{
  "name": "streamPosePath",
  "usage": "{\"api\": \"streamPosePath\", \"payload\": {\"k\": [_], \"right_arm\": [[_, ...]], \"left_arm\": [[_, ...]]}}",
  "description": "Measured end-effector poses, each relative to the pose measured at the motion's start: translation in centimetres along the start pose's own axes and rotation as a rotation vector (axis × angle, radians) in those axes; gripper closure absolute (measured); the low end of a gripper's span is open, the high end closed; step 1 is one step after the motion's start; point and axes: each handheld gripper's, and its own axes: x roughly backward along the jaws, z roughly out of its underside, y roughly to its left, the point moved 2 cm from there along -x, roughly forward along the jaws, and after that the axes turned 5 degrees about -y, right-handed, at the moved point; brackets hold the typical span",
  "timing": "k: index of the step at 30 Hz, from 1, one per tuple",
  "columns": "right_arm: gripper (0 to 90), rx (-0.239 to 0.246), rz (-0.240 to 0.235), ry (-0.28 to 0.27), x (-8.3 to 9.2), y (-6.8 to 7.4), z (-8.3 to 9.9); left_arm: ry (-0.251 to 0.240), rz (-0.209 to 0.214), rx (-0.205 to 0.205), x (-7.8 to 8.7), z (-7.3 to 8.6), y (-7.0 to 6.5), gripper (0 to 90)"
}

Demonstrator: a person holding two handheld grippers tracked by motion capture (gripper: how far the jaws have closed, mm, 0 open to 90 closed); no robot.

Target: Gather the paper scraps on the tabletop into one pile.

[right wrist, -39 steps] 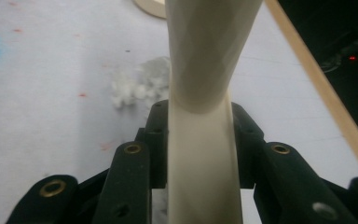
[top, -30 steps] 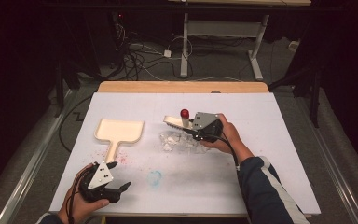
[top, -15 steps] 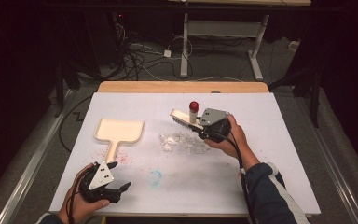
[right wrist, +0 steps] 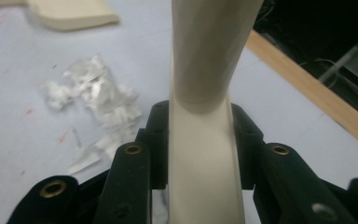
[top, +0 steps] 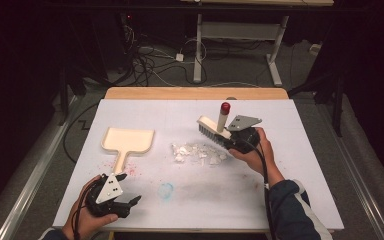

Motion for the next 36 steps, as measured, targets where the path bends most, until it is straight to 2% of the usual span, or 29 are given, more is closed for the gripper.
{"api": "streamPosePath", "payload": {"k": [3, 5, 8, 11, 14, 15, 17, 21, 25, 26, 28, 30, 33, 36], "right_arm": [[67.6, -0.055, 0.062, -0.016, 0.2, -1.2, -0.1], [67.5, -0.073, 0.108, -0.008, 0.2, -1.8, 0.0], [67.6, -0.105, 0.175, 0.04, -0.4, -2.5, 0.3], [67.6, -0.058, 0.22, 0.096, -1.7, -2.6, 0.6], [67.6, -0.026, 0.238, 0.154, -3.4, -2.4, 1.1], [67.6, -0.018, 0.244, 0.151, -3.8, -2.3, 1.1], [67.6, -0.019, 0.234, 0.137, -4.4, -1.7, 0.9], [67.6, 0.04, 0.206, 0.139, -5.6, -0.4, 0.4], [67.6, 0.025, 0.112, 0.07, -5.9, 0.5, -0.2], [67.6, 0.026, 0.101, 0.067, -6.0, 0.7, -0.3], [67.5, 0.056, 0.068, 0.083, -6.1, 1.3, -0.3], [67.5, 0.095, 0.046, 0.09, -5.9, 1.8, -0.3], [67.5, 0.116, -0.025, 0.086, -5.1, 2.3, -0.2], [67.6, 0.124, -0.056, 0.078, -3.9, 2.3, -0.1]], "left_arm": [[0.002, 0.001, 0.0, -0.1, 0.0, 0.0, 18.6], [0.002, 0.0, 0.001, -0.1, 0.0, 0.1, 18.5], [0.007, 0.0, 0.004, -0.2, 0.0, 0.1, 18.5], [0.01, 0.003, -0.001, -0.2, 0.0, 0.1, 18.6], [0.006, 0.002, -0.001, -0.1, 0.0, 0.1, 18.6], [0.004, 0.003, 0.0, -0.1, 0.0, 0.1, 18.6], [0.003, 0.006, 0.003, -0.1, 0.0, 0.1, 18.6], [0.002, 0.011, 0.002, -0.1, 0.0, 0.1, 18.6], [-0.003, 0.015, 0.003, 0.0, 0.1, 0.1, 18.6], [-0.003, 0.017, 0.004, 0.0, 0.1, 0.1, 18.6], [-0.003, 0.023, 0.003, 0.0, 0.1, 0.1, 18.6], [-0.005, 0.026, 0.002, 0.0, 0.2, 0.0, 18.6], [-0.005, 0.024, 0.002, 0.0, 0.2, 0.0, 18.5], [-0.003, 0.019, 0.006, 0.1, 0.2, 0.0, 18.6]]}}
